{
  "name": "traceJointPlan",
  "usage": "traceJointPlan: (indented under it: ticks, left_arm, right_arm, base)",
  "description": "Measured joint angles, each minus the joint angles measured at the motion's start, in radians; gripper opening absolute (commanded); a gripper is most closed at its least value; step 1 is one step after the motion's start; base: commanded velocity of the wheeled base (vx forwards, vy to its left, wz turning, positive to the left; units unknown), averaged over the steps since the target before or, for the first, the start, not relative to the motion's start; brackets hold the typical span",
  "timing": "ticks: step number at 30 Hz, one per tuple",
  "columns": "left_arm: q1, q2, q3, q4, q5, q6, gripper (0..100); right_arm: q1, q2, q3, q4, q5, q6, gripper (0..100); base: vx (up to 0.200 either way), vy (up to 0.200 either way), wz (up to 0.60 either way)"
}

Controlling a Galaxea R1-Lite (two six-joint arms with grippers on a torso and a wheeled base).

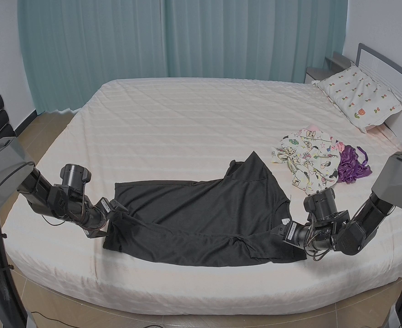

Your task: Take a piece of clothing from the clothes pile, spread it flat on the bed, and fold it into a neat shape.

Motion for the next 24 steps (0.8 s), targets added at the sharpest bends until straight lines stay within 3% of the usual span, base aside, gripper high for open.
traceJointPlan:
  ticks: [9, 17, 22, 23, 24]
  left_arm:
    - [0.007, 0.059, -0.066, -0.041, 0.01, 0.124, 100]
    - [0.008, 0.152, -0.158, -0.049, 0.113, 0.222, 100]
    - [0.007, 0.202, -0.203, -0.052, 0.133, 0.233, 100]
    - [0.007, 0.21, -0.209, -0.052, 0.136, 0.234, 0]
    - [0.006, 0.218, -0.217, -0.052, 0.14, 0.233, 0]
  right_arm:
    - [-0.041, 0.055, -0.005, -0.048, 0.103, -0.085, 100]
    - [-0.09, 0.093, -0.006, -0.182, 0.165, -0.137, 100]
    - [-0.108, 0.121, -0.005, -0.226, 0.185, -0.152, 100]
    - [-0.108, 0.124, -0.004, -0.23, 0.19, -0.153, 100]
    - [-0.109, 0.127, -0.004, -0.233, 0.194, -0.154, 100]
  base:
    - [0.0, 0.0, 0.0]
    - [0.0, 0.0, 0.0]
    - [0.0, 0.0, 0.0]
    - [0.0, 0.0, 0.0]
    - [0.0, 0.0, 0.0]
